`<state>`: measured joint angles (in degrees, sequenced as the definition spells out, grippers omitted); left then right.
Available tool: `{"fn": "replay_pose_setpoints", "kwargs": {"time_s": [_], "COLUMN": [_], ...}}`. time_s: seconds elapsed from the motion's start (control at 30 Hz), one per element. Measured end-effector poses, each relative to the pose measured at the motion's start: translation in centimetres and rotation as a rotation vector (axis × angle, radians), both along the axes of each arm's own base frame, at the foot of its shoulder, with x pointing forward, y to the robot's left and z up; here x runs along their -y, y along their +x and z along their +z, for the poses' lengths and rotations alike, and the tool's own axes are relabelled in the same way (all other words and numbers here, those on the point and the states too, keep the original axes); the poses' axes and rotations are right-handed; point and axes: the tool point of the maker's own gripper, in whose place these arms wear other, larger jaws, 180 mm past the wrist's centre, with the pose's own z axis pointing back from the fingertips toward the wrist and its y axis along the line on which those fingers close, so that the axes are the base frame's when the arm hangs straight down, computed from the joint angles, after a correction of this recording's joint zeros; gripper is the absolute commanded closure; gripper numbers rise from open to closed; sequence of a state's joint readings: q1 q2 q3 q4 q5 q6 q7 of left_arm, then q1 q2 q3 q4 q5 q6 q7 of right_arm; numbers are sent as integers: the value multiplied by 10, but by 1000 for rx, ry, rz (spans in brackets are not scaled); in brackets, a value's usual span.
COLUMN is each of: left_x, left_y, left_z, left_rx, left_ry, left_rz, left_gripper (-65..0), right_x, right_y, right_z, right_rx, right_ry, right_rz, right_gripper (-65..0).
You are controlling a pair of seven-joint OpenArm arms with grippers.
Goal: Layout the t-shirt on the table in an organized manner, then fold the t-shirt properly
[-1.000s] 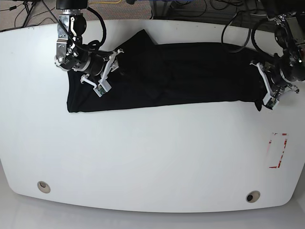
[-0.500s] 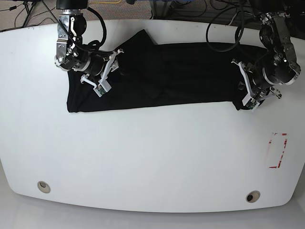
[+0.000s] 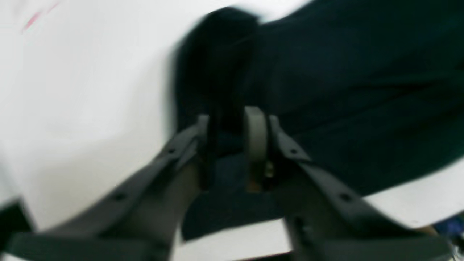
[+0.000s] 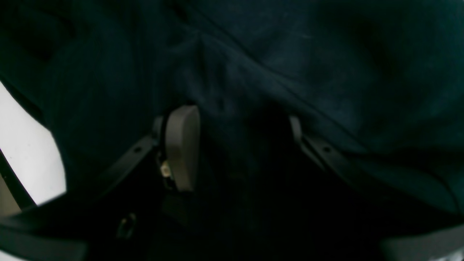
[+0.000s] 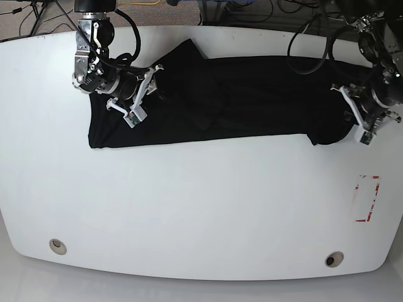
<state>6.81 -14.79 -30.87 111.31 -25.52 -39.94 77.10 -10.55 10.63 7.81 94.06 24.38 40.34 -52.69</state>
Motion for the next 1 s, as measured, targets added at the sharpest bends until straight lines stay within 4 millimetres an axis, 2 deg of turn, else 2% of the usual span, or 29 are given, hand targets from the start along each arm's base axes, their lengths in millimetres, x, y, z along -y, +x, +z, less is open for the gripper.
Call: {"fn": "replay_pose_setpoints", "kwargs": {"time_s": [0.1,0.2,0.57,0.73,1.0], "left_x": [-22,-42,-67,-64,-43], "left_y": [-6,-11,-14,-8,-5], "left_z": [0,-8,-51,-65,-82], "left_rx": [-1,-19,-80,-96,-183], "left_ry": [-5,-44,-399,-535,-560], "left_rz": [73,153,286,316,257], "left_gripper": [-363,-421,-417,-418,-415], "right_x": [0,0,0,0,0], "right_y": [0,0,0,0,0], "right_z": [0,0,0,0,0], "right_rx": [0,0,0,0,-1], "right_ry": [1,1,-2,-1,1], "right_rz": [0,0,1,1,0], "right_gripper": [-298,-298,-298,-298,-298]}}
